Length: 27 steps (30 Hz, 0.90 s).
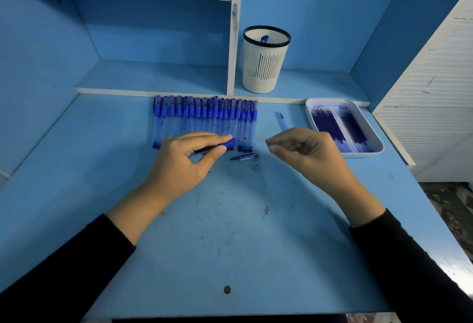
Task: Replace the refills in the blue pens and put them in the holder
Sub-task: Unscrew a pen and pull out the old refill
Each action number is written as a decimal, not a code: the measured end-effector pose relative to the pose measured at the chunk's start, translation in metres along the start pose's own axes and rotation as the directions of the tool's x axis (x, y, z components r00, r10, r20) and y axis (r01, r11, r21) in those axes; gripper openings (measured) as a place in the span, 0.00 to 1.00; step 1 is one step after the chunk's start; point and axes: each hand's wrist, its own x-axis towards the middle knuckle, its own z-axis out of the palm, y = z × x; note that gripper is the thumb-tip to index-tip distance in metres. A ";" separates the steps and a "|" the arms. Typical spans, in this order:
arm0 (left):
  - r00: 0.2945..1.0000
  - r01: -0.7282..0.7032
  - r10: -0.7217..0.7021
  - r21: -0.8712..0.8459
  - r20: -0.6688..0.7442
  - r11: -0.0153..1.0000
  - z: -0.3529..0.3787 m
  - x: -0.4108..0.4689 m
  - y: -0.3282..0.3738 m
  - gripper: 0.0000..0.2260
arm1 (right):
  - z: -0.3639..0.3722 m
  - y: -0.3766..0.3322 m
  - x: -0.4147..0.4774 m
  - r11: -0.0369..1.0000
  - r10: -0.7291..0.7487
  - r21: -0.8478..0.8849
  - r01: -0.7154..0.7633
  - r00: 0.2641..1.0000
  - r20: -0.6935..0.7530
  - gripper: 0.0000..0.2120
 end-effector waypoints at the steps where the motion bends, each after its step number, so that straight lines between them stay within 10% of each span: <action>1: 1.000 0.011 -0.011 -0.004 0.008 1.000 -0.001 -0.001 0.000 0.10 | 0.001 0.002 -0.002 0.998 -0.018 -0.061 0.020 0.999 0.028 0.05; 11: 0.996 0.067 -0.065 -0.032 0.067 0.997 -0.003 -0.001 0.004 0.11 | 0.020 0.011 -0.004 0.908 -0.182 -0.336 0.249 0.959 0.218 0.05; 18: 0.995 0.072 -0.070 -0.026 0.073 0.997 -0.003 0.000 0.003 0.10 | 0.029 -0.003 -0.001 0.991 0.002 0.131 0.019 0.987 -0.161 0.04; 27: 0.994 0.063 -0.060 -0.031 0.087 0.998 -0.001 0.000 0.003 0.09 | 0.032 -0.004 -0.002 0.977 0.000 0.211 0.021 0.995 -0.099 0.05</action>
